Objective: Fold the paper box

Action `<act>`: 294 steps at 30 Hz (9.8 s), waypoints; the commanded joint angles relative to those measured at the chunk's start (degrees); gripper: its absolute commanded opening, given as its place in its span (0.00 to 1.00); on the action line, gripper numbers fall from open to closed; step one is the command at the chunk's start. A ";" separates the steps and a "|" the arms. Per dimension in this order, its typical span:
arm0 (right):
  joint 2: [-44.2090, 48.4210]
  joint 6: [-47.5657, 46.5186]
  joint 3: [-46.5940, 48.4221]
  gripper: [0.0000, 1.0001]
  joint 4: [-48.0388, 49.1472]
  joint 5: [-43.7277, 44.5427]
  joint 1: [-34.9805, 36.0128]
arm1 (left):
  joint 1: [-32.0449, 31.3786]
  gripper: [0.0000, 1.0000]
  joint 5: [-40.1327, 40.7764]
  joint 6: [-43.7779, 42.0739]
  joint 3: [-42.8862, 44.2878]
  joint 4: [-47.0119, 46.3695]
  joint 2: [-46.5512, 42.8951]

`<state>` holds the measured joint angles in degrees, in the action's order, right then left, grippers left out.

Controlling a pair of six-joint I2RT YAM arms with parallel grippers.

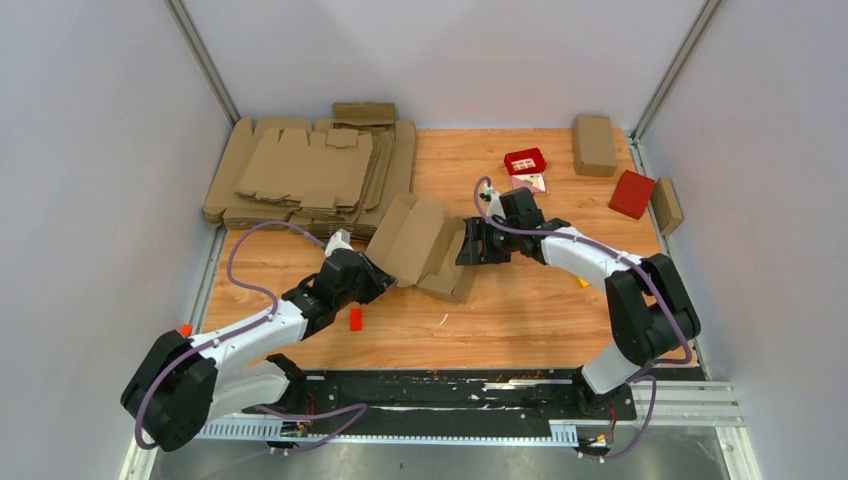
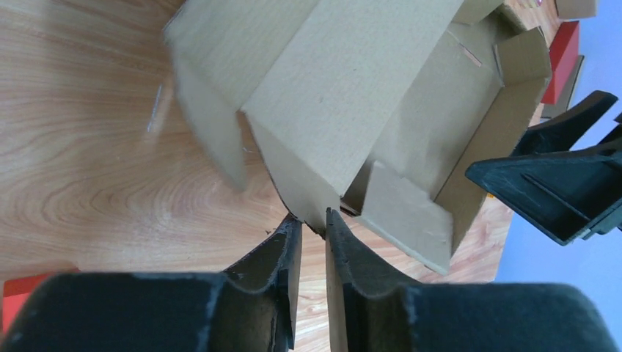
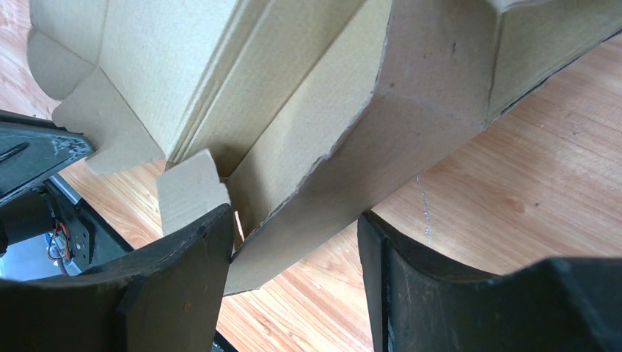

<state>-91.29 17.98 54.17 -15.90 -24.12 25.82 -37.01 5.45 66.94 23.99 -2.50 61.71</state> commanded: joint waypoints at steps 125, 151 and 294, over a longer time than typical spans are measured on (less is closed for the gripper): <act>9.73 -1.74 -15.15 0.10 13.79 27.81 12.50 | -3.77 0.53 -1.82 -43.52 12.00 -5.85 21.57; 27.28 3.68 -19.49 0.77 5.02 25.00 12.50 | -8.80 0.09 16.84 -46.38 22.69 14.06 29.10; 22.84 18.67 -20.35 0.12 3.99 42.28 18.55 | -6.58 0.00 20.56 -35.34 15.05 8.33 17.83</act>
<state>-69.87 39.03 33.36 -13.87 18.92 44.31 -43.72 24.51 30.65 36.80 6.48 79.24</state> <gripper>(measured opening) 0.257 0.027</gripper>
